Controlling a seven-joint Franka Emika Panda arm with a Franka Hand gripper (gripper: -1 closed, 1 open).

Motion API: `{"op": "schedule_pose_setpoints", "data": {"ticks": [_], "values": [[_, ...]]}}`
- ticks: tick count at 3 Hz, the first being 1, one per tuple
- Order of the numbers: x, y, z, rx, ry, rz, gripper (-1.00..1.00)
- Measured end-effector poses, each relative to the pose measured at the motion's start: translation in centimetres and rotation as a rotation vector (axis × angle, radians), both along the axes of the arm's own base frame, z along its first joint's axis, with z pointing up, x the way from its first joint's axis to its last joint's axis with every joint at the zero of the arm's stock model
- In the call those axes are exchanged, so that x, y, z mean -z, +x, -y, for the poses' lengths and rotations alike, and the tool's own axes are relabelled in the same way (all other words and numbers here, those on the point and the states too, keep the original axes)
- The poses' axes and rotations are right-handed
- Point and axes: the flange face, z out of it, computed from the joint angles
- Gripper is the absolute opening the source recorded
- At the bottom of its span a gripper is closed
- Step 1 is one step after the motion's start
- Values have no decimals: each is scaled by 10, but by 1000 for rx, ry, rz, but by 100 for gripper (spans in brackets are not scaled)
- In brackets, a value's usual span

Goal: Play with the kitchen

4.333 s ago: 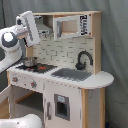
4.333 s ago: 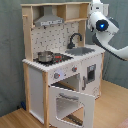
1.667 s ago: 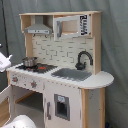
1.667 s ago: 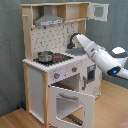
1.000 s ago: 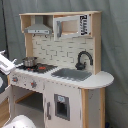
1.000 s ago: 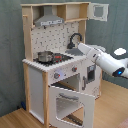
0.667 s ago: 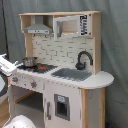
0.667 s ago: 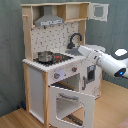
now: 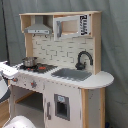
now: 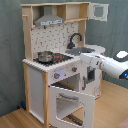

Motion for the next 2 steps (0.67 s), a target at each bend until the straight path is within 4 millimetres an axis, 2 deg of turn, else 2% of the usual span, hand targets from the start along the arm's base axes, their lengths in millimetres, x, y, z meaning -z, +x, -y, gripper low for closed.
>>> {"op": "schedule_pose_setpoints", "data": {"ticks": [2], "values": [[45, 7, 18, -28, -180, -112, 100]]}}
